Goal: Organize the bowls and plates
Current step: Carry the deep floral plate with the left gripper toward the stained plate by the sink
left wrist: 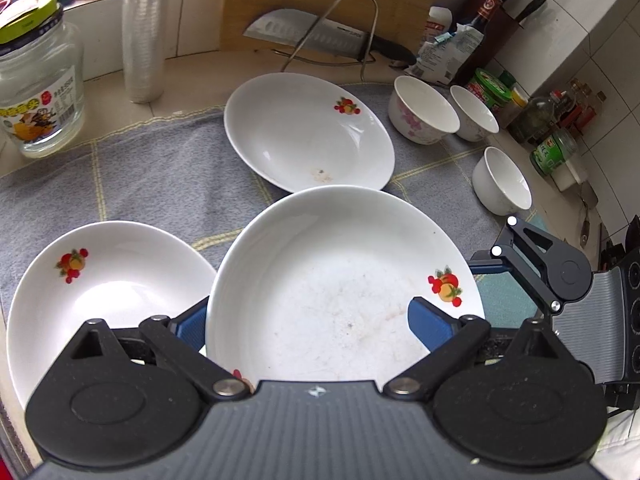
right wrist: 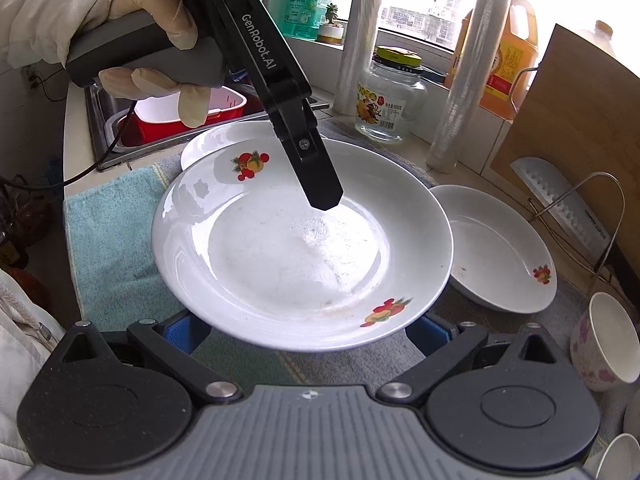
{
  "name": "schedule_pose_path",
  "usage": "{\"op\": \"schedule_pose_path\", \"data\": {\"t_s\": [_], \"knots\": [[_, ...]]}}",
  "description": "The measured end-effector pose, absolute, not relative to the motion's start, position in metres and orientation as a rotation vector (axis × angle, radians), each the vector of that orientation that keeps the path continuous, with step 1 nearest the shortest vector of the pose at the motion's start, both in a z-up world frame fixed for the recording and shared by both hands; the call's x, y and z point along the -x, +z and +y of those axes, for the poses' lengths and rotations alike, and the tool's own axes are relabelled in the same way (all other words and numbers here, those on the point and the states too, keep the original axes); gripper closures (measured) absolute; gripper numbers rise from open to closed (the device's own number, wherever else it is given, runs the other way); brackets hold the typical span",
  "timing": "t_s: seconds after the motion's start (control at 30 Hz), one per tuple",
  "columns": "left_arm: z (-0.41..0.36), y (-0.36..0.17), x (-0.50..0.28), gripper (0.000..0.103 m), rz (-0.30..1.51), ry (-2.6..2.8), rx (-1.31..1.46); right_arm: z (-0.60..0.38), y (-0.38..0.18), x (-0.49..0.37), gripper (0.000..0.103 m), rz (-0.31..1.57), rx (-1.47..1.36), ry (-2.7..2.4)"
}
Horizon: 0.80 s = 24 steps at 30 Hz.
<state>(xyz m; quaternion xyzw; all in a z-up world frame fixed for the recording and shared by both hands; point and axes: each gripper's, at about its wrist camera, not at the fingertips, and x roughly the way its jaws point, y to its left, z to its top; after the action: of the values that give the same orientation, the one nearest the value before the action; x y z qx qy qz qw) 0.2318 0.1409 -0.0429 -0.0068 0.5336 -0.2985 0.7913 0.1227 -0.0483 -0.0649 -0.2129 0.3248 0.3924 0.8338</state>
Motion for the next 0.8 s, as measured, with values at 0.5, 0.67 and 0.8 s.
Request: {"op": "schedule_pose_path", "data": {"t_s": [0.5,0.67,0.8], "knots": [[0.212,-0.05,-0.244,0.005,1.138,-0.523,0.069,0.018,-0.072,-0.16,0.0,0.66,0.48,0.946],[0.225,-0.057,-0.251,0.005,1.147,-0.506,0.083,0.03,-0.076,-0.165,0.0,0.671,0.486,0.962],[0.231,-0.06,-0.256,0.005,1.152,-0.498,0.084,0.037,-0.08,-0.172,0.0,0.684,0.485,0.966]]}}
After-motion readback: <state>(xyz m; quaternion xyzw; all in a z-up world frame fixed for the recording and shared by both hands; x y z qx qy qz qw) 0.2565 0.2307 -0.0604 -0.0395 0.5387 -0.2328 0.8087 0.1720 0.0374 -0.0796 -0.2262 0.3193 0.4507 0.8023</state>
